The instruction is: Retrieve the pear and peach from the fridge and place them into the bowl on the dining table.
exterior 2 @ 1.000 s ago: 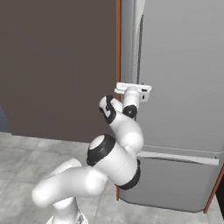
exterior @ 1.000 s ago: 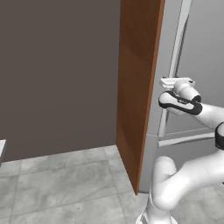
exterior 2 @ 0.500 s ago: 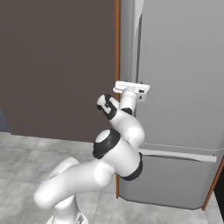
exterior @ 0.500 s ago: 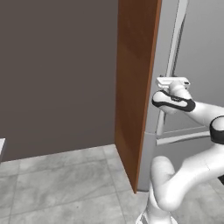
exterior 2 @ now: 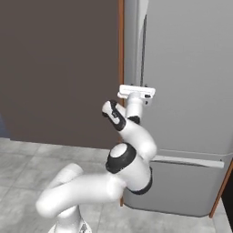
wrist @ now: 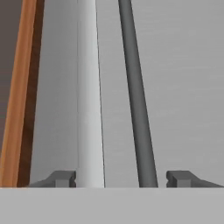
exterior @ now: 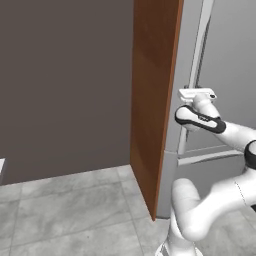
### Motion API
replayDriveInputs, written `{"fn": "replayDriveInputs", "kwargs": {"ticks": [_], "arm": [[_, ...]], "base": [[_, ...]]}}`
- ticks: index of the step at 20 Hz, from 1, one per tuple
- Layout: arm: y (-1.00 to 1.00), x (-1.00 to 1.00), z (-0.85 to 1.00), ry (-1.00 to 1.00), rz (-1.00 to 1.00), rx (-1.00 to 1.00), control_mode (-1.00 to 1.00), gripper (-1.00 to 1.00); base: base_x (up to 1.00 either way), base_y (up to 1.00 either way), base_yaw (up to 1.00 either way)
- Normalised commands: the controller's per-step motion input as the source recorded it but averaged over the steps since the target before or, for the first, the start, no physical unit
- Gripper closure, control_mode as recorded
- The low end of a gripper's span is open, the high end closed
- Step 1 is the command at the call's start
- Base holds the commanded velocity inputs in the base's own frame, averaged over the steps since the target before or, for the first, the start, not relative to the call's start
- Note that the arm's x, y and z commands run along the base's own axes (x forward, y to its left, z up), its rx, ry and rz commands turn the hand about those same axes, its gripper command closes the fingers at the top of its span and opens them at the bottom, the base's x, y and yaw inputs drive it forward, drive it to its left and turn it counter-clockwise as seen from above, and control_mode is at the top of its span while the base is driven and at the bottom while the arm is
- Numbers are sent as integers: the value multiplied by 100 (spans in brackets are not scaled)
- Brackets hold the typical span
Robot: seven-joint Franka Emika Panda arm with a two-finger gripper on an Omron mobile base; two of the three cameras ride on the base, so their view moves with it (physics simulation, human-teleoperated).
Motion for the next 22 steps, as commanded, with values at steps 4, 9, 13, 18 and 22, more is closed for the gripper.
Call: {"fn": "replayDriveInputs", "kwargs": {"ticks": [4,9,13,18,22], "arm": [[-17,2,14,-10,30,2,-100,100],[-9,0,20,-13,30,0,-100,100],[-1,-2,27,-16,27,0,-100,100],[0,-10,31,-15,24,0,-100,100],[0,-20,34,-14,15,0,-100,100]], "base": [[0,0,0],[0,0,0],[0,0,0],[0,0,0],[0,0,0]]}}
